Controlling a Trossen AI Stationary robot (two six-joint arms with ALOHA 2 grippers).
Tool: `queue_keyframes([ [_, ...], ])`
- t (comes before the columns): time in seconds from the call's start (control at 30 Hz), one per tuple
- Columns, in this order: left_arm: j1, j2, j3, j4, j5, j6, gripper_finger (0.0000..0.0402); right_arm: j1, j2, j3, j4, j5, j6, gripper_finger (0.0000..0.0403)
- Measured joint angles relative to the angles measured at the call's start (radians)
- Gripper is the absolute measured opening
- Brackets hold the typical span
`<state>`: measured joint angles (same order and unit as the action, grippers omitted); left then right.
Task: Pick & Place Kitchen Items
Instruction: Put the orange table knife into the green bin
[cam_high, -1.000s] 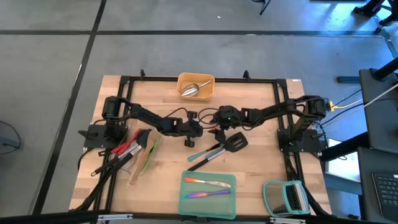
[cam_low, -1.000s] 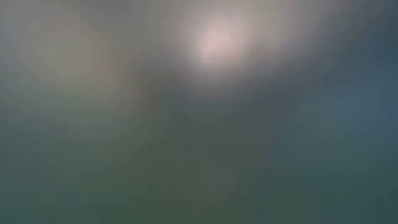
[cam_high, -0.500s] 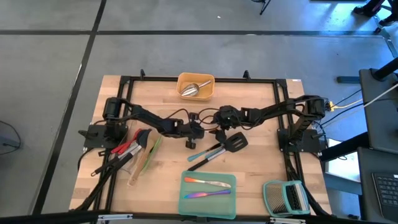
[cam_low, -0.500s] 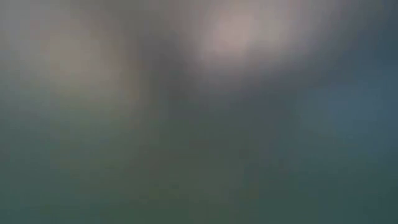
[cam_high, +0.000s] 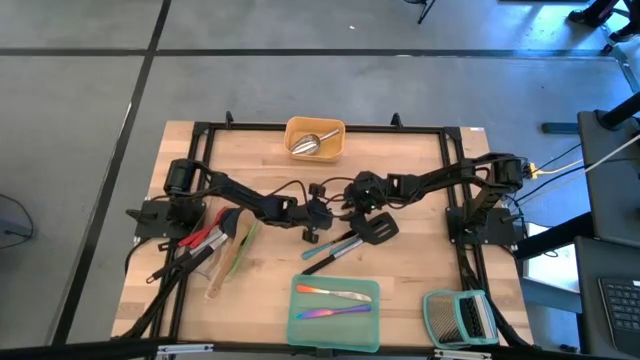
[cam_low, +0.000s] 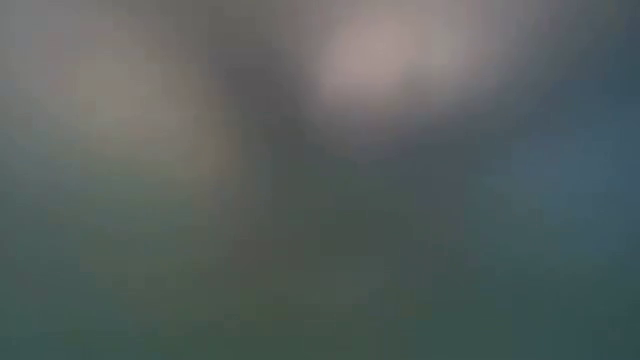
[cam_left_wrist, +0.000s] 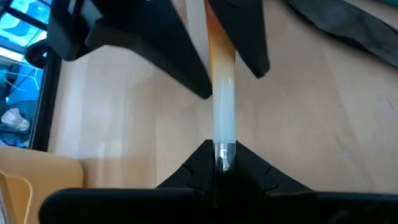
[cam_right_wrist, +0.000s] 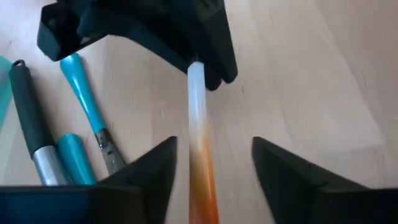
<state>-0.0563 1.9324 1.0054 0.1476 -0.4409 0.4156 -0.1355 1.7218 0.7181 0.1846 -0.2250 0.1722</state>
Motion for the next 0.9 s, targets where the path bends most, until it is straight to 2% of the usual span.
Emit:
queue_keyframes([
  [0.2, 0.0, -0.002, 0.002, 0.014, 0.052, 0.001, 0.0032, 0.006, 0.0, 0.007, 0.016, -0.102, 0.026, 0.0041],
  [0.23, -0.001, -0.004, 0.002, 0.014, 0.049, -0.001, 0.0023, 0.005, 0.0, 0.008, 0.015, -0.115, 0.024, 0.0024],
  [0.37, -0.001, -0.004, 0.002, 0.012, 0.025, -0.002, 0.002, 0.006, 0.0, 0.011, 0.012, -0.111, 0.026, 0.0019],
  [0.6, -0.001, -0.004, 0.002, 0.009, 0.04, -0.027, 0.0026, 0.006, 0.001, 0.012, 0.009, -0.114, 0.03, 0.0019],
  [0.9, -0.015, -0.028, 0.002, 0.019, -0.01, -0.084, 0.0127, 0.007, 0.0, 0.013, 0.013, -0.122, 0.03, 0.0019],
])
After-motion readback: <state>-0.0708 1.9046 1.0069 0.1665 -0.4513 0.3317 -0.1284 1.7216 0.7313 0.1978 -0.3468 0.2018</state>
